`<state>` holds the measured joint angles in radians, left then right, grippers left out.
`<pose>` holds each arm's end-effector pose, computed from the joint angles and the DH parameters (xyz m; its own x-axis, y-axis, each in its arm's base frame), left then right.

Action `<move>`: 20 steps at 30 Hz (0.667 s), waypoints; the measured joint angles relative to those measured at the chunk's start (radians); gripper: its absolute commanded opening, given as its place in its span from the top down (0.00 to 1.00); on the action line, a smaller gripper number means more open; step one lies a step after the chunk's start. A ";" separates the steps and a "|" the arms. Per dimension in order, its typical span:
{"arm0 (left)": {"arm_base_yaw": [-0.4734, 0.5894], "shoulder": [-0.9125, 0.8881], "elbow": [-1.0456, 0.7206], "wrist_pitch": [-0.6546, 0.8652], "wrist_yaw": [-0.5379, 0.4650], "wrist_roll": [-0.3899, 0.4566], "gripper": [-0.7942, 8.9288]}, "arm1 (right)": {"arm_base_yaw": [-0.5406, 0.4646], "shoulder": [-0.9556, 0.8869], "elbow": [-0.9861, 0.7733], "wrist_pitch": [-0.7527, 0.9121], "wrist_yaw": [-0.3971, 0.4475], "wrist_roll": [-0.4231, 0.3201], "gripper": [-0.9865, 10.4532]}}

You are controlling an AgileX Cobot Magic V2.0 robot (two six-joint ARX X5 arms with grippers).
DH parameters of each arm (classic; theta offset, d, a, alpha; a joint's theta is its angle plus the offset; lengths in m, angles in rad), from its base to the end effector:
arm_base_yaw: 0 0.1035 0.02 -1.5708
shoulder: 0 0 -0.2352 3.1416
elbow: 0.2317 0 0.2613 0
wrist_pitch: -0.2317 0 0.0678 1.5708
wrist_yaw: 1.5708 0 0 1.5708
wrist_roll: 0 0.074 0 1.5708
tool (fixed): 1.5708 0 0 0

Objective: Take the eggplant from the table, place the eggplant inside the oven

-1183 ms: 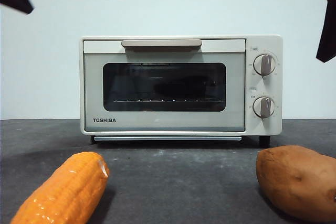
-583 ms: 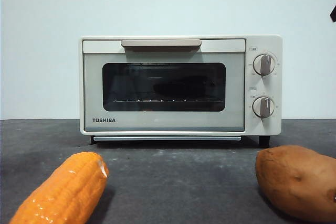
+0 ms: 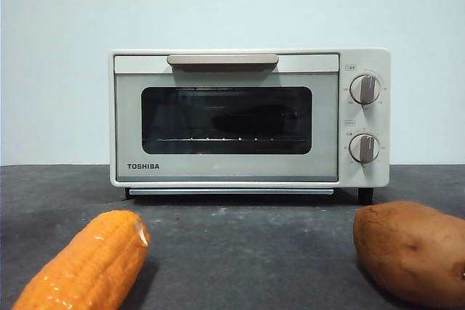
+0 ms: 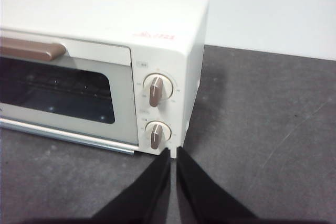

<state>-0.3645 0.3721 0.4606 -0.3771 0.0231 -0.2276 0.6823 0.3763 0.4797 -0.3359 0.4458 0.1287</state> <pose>0.1721 -0.0675 0.2309 0.8872 -0.3632 -0.2845 0.3074 0.9252 -0.2227 0.1590 0.0881 0.2449 0.9533 0.2190 -0.2079 -0.2183 0.9755 0.0264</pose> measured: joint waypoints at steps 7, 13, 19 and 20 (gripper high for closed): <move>0.024 -0.053 0.000 -0.010 -0.006 0.053 0.91 | 0.000 -0.004 0.000 0.000 0.000 0.000 0.91; 0.140 -0.183 -0.042 0.069 -0.026 0.156 0.91 | 0.000 -0.003 0.000 0.000 0.000 0.000 0.91; 0.290 -0.306 -0.212 0.189 -0.028 0.186 0.91 | 0.000 -0.003 0.000 0.000 0.000 0.000 0.91; 0.309 -0.328 -0.241 0.200 -0.028 0.187 0.91 | 0.000 -0.003 0.000 0.000 0.000 0.000 0.91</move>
<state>-0.0559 0.0441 0.2192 -0.1772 -0.0048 -0.0410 0.6823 0.3729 0.4797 -0.3363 0.4461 0.1287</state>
